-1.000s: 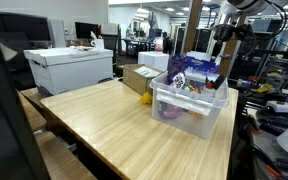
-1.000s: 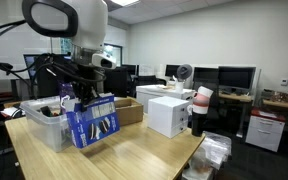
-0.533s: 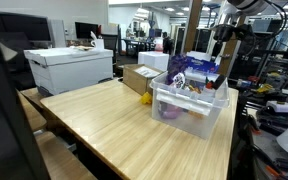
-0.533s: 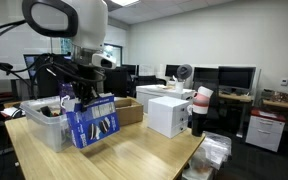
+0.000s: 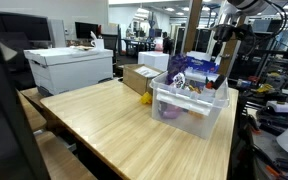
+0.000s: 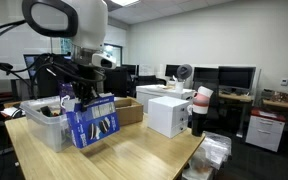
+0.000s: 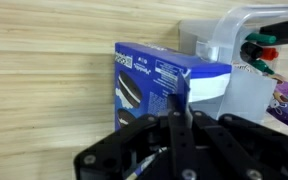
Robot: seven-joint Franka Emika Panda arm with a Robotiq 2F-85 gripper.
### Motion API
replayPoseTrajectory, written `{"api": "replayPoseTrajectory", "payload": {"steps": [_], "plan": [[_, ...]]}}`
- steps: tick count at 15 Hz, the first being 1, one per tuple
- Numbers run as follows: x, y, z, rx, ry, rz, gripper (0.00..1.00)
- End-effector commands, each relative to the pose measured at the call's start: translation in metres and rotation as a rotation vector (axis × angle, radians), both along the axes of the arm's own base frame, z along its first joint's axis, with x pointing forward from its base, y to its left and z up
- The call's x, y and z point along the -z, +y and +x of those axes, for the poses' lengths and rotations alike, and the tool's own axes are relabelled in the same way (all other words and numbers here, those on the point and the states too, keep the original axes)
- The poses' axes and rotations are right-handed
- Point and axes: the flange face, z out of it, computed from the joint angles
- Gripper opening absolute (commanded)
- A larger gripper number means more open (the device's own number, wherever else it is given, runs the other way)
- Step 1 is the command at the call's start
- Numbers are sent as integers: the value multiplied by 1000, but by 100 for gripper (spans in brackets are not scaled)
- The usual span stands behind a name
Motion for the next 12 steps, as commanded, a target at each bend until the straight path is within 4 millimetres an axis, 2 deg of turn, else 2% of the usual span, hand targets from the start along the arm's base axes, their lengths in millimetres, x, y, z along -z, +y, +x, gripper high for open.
{"api": "replayPoseTrajectory", "payload": {"steps": [1,7,9,11,12], "plan": [[0,0,0,0,1,0,4],[8,-24,-10,56,-5,34,5],[24,-43,-24,120,29,35,5],[38,-52,-34,135,56,31,4],[38,-52,-34,128,58,35,5]]}}
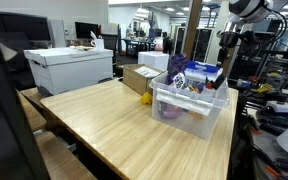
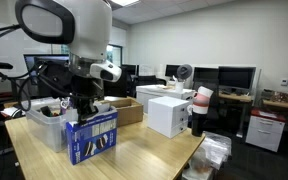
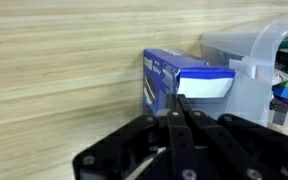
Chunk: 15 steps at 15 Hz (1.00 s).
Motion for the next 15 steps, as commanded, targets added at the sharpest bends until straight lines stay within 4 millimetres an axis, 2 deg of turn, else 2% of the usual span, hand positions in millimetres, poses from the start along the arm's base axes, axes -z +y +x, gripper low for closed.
{"api": "replayPoseTrajectory", "payload": {"steps": [1,2,10,13,15], "plan": [[9,-2,-2,-24,16,-12,5],[9,-1,-2,-33,20,-16,5],[-29,36,22,-191,19,-92,5],[-47,44,29,-224,9,-133,5],[-52,42,31,-224,-1,-142,5]]}}
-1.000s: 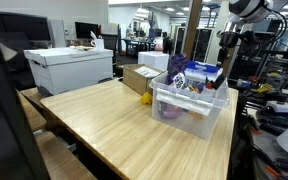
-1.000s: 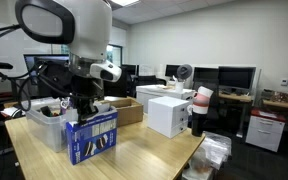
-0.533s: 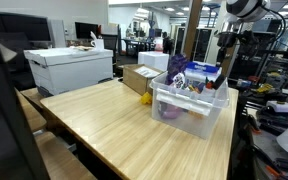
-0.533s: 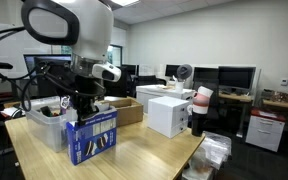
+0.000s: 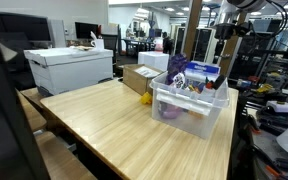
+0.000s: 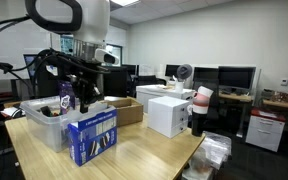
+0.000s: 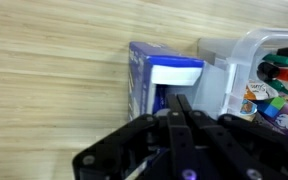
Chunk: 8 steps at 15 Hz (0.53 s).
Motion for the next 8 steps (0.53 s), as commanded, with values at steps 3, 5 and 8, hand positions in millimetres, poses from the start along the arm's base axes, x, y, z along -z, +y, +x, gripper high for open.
{"api": "replayPoseTrajectory", "payload": {"steps": [3,5,8], "plan": [[-24,4,1,-22,-24,-28,5],[-37,21,0,-46,-70,-22,5],[-46,39,3,-89,-95,-25,5]]}}
